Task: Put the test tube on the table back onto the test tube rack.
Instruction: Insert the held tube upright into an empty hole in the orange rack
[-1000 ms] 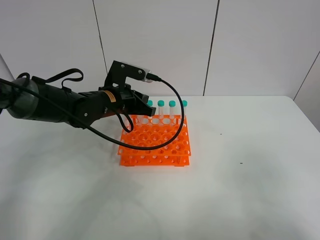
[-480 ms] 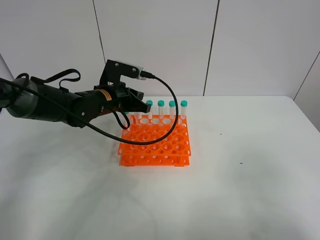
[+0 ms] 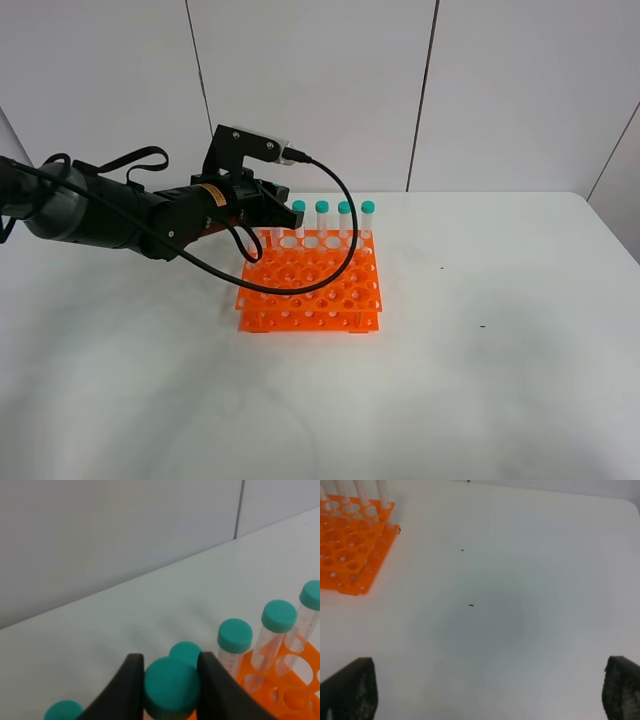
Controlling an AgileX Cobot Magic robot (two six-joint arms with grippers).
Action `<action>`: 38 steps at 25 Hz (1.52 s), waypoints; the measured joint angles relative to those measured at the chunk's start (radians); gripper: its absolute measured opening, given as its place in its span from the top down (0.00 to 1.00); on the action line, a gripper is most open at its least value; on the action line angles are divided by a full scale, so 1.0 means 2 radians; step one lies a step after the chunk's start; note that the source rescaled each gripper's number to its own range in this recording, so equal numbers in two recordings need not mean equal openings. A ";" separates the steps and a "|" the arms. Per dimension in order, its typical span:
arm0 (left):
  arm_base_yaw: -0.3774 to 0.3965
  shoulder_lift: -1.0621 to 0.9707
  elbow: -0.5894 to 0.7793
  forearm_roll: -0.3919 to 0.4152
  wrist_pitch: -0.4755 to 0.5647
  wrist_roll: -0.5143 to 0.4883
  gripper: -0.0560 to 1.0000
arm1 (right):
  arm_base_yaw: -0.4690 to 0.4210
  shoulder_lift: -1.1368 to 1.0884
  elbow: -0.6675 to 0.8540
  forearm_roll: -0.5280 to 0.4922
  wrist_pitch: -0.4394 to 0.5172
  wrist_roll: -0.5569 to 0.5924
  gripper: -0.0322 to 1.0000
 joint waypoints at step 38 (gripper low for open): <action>0.000 -0.023 0.000 0.023 0.032 -0.086 0.95 | 0.000 0.000 0.000 0.000 0.000 0.000 0.00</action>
